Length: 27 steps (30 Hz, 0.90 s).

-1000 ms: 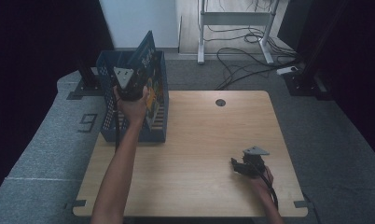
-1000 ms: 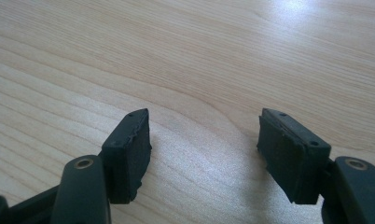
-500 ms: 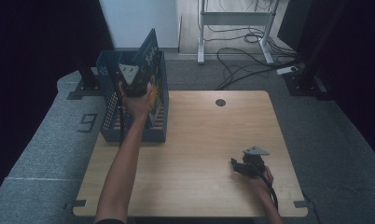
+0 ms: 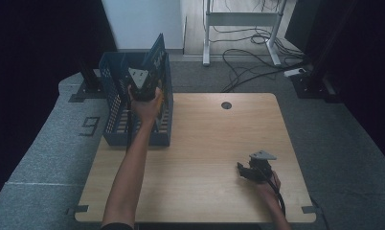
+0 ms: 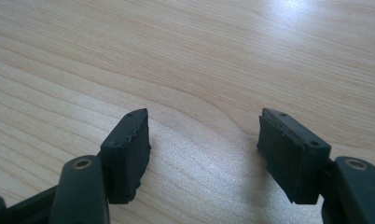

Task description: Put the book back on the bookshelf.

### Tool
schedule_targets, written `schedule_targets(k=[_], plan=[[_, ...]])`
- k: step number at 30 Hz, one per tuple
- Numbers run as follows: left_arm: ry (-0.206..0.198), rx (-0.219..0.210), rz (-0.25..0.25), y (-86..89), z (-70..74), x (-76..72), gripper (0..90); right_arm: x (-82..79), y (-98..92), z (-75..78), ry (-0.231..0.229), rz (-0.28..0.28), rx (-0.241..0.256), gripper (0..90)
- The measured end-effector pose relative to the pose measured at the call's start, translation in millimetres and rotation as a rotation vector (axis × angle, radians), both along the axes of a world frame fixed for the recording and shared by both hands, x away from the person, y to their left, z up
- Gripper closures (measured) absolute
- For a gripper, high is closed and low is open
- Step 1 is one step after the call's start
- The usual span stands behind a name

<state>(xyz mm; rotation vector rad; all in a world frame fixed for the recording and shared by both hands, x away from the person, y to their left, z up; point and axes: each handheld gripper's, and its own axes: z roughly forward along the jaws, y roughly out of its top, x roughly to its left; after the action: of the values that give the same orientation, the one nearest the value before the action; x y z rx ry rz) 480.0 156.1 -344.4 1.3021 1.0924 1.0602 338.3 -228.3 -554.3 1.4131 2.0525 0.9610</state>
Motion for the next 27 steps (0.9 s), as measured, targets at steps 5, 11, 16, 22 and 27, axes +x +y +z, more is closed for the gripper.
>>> schedule_targets(k=[5, 11, 16, 22, 27], plan=[[0.011, -0.004, 0.005, -0.7, -9.5, 1.4, 82.5, -0.1, 0.0, 0.0, -0.002, 0.001, -0.001, 33.2], [0.044, 0.002, -0.002, -0.3, -24.1, 3.0, 82.4, -0.2, 0.0, 0.0, -0.001, 0.001, -0.001, 33.2], [0.065, 0.01, -0.005, -1.8, -37.6, 3.2, 82.3, -0.2, 0.0, 0.0, 0.0, 0.001, -0.001, 33.2], [0.068, 0.02, -0.028, -1.5, -45.6, -2.4, 81.2, -0.4, 0.1, 0.0, -0.001, 0.002, -0.002, 33.3], [0.071, 0.016, -0.056, 0.8, -49.5, -8.4, 78.0, -0.6, 0.3, 0.0, -0.002, 0.002, -0.002, 33.3]])
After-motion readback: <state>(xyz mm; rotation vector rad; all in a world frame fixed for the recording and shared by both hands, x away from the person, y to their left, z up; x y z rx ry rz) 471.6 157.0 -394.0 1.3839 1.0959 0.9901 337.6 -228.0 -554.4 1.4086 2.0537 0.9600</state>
